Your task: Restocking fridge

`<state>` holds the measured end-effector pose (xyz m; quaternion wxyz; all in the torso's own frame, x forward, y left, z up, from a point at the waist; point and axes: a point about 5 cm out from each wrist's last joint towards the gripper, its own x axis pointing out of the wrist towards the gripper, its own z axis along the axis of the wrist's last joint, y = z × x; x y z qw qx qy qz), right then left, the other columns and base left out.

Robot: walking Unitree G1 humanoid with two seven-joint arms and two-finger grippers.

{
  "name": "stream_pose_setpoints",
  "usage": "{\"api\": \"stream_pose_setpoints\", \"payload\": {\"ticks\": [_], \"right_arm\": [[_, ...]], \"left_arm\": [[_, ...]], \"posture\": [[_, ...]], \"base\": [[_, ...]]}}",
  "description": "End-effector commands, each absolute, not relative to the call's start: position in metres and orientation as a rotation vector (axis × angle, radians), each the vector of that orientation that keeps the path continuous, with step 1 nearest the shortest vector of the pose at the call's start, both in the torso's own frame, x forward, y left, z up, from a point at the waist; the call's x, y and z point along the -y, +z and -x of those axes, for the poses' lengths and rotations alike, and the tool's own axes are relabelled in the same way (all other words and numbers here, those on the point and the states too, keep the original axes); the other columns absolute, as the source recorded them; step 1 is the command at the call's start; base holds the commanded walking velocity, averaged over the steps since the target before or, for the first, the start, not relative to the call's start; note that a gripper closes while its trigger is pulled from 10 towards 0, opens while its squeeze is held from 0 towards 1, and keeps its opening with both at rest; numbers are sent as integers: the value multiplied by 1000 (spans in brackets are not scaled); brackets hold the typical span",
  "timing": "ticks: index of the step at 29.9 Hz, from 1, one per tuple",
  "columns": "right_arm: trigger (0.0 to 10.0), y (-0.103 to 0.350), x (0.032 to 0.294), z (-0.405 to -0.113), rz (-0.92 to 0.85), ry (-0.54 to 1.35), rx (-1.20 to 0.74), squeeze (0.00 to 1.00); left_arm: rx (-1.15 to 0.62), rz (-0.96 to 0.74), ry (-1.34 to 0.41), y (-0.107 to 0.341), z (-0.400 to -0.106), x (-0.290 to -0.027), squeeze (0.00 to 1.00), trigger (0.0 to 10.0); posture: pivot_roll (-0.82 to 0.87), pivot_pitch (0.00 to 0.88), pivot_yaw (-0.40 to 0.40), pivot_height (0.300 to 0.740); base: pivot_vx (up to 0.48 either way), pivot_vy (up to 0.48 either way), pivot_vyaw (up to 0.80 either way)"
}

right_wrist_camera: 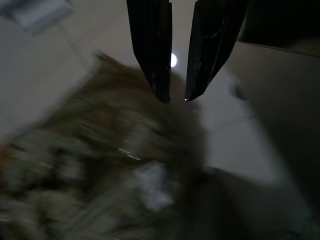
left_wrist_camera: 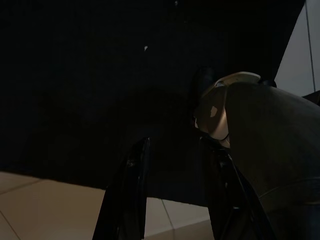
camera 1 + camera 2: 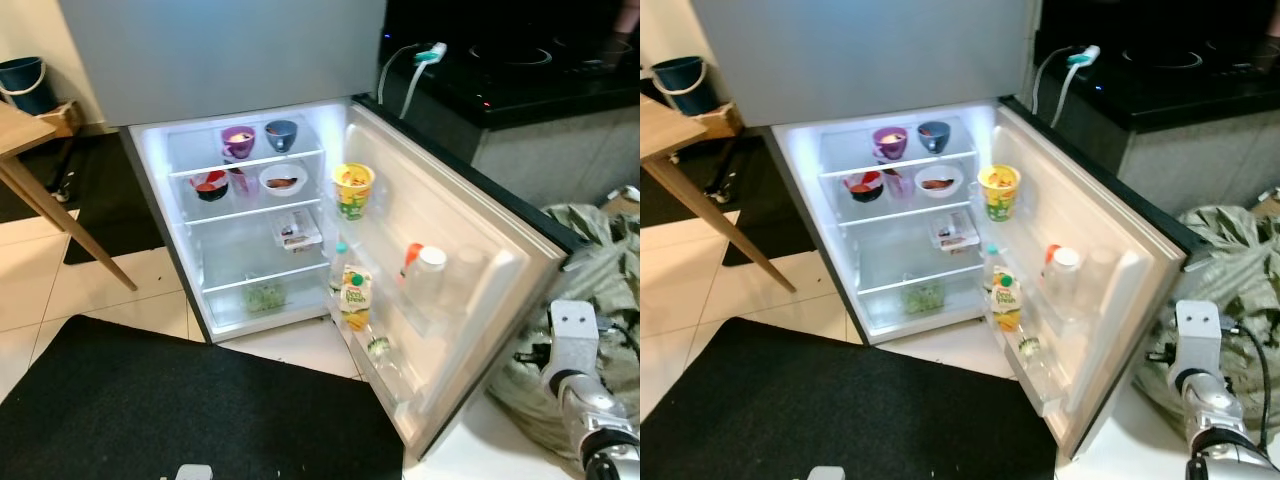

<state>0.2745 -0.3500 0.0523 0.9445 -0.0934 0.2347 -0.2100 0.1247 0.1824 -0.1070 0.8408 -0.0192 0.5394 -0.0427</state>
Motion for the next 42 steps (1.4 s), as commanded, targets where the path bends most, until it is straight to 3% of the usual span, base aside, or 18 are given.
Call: {"api": "stream_pose_setpoints", "payload": {"ticks": [1,12,20,23,27,35,42], "right_arm": [[10000,50,355,-270,217,-466,-513,0],[10000,68,369,-274,185,-594,-439,0],[10000,88,353,-298,-146,-484,-201,0],[10000,91,351,-301,-188,-463,-164,0],[10000,107,347,-311,-275,-374,-51,0],[10000,117,340,-319,-284,-251,-13,0],[10000,116,312,-328,-268,79,-36,0]], "left_arm": [[-1182,40,-101,-110,-114,-182,0,10000],[-1184,39,-103,-110,-113,-183,0,10000],[-1178,46,-102,-110,-115,-182,0,10000],[-1178,48,-102,-110,-115,-181,0,10000],[-1178,53,-101,-110,-114,-181,0,10000],[-1178,57,-97,-110,-114,-181,0,10000],[-1176,60,-97,-110,-115,-180,0,10000]], "posture": [[-56,0,5,740],[-54,0,6,740],[-51,0,3,740],[-50,0,3,740],[-50,0,3,740],[-50,0,3,740],[-50,0,1,740]], "base": [[0,0,0],[0,0,0],[0,0,0],[0,0,0],[0,0,0],[0,0,0],[0,0,0]]}}
